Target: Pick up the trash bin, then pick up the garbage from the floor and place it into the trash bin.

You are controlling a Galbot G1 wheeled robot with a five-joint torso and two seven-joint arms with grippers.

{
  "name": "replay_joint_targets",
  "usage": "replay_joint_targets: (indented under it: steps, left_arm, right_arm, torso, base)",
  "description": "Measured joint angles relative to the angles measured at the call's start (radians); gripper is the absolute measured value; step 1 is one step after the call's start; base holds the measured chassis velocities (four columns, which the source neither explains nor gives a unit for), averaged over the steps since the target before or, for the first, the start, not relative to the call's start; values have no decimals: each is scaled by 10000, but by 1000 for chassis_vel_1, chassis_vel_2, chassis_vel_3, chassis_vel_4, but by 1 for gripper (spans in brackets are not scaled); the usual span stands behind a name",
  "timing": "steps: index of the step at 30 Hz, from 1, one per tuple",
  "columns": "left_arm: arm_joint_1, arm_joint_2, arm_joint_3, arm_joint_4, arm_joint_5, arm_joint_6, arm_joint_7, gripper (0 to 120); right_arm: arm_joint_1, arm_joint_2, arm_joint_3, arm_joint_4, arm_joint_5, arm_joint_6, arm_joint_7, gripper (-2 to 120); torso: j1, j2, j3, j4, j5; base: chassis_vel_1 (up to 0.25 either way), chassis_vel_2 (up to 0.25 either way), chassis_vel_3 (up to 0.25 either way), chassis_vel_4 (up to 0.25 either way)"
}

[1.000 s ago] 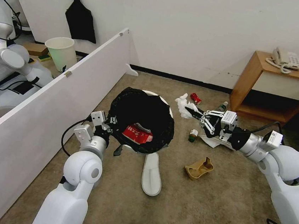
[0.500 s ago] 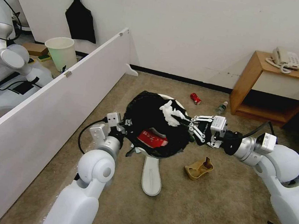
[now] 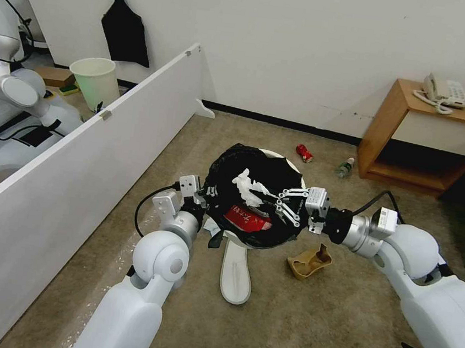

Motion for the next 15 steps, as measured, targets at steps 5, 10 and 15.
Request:
replay_joint_targets:
  steps: [5, 10, 15]
  left_arm:
    - [16, 5, -12, 0, 18, -14, 15, 4]
    - [33, 5, -29, -6, 27, -21, 25, 4]
    - [27, -65, 9, 10, 40, -22, 22, 4]
  right_arm:
    - [-25, 45, 0, -41, -20, -12, 109, 14]
    - [-107, 65, 154, -66, -21, -12, 181, 37]
    - [-170, 129, 486, -102, 10, 5, 223, 55]
  torso:
    - [0, 0, 0, 0, 0]
    - [0, 0, 0, -1, 1]
    - [0, 1, 0, -2, 0]
  base:
    - [0, 0, 0, 0]
    - [0, 0, 0, 0]
    - [0, 0, 0, 0]
